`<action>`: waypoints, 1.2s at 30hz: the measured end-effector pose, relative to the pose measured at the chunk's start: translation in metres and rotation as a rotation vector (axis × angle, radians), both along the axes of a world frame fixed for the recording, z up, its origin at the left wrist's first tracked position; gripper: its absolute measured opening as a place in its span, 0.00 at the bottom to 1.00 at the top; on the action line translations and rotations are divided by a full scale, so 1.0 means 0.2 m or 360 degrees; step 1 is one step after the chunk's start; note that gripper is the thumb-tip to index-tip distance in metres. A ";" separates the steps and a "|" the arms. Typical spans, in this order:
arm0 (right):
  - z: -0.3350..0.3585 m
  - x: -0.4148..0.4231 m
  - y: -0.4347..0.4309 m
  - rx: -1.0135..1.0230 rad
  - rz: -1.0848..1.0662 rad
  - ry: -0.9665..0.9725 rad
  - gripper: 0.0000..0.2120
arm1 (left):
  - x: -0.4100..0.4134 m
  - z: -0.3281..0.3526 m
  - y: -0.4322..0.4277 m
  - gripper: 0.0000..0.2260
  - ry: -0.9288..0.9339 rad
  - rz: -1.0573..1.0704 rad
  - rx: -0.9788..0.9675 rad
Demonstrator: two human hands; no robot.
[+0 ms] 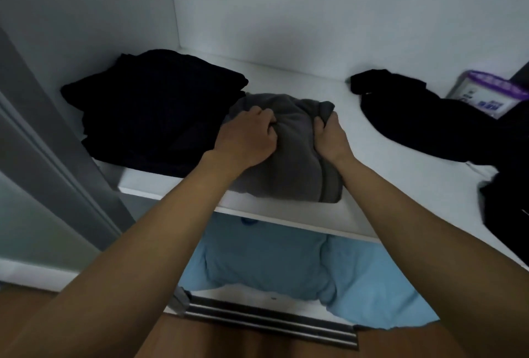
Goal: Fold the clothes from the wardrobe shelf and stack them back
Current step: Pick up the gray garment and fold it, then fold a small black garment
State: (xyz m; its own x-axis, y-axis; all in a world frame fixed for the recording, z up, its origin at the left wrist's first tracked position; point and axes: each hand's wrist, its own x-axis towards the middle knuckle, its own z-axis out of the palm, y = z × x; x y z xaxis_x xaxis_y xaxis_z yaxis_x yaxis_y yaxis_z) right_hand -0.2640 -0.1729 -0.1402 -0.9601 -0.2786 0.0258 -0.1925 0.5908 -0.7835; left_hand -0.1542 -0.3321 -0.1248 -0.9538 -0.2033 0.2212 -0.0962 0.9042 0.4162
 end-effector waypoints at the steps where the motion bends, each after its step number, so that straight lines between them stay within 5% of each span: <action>1: 0.02 0.00 0.02 -0.0013 0.0048 -0.0027 0.19 | -0.02 0.02 -0.01 0.15 -0.0028 0.0007 0.0003; 5: 0.07 0.02 0.22 -0.0170 -0.0046 -0.0137 0.18 | -0.08 0.11 0.10 0.14 0.0129 0.0055 -0.0063; 10: 0.16 -0.05 0.69 -0.0343 -0.0290 -0.0054 0.06 | -0.14 0.18 0.50 0.14 0.0427 -0.0486 0.0176; 15: 0.20 -0.25 1.28 -0.0115 -0.0616 0.0167 0.08 | -0.32 0.16 0.87 0.15 0.0228 -0.0543 0.0271; 23: 0.08 -0.52 1.95 0.0415 -0.0732 0.0046 0.29 | -0.69 0.06 1.33 0.15 -0.0254 -0.0483 0.0416; 27: 0.07 -0.59 2.01 0.0423 -0.0823 0.0313 0.11 | -0.77 0.03 1.49 0.09 -0.0260 -0.0404 0.0743; 32: 0.12 -0.62 1.99 -0.0118 -0.0843 0.0457 0.09 | -0.73 0.06 1.58 0.05 -0.0417 -0.0251 0.1252; 36: 0.29 -0.47 1.91 -0.1063 -0.0461 0.0260 0.08 | -0.71 0.13 1.65 0.25 -0.0733 -0.0203 0.1784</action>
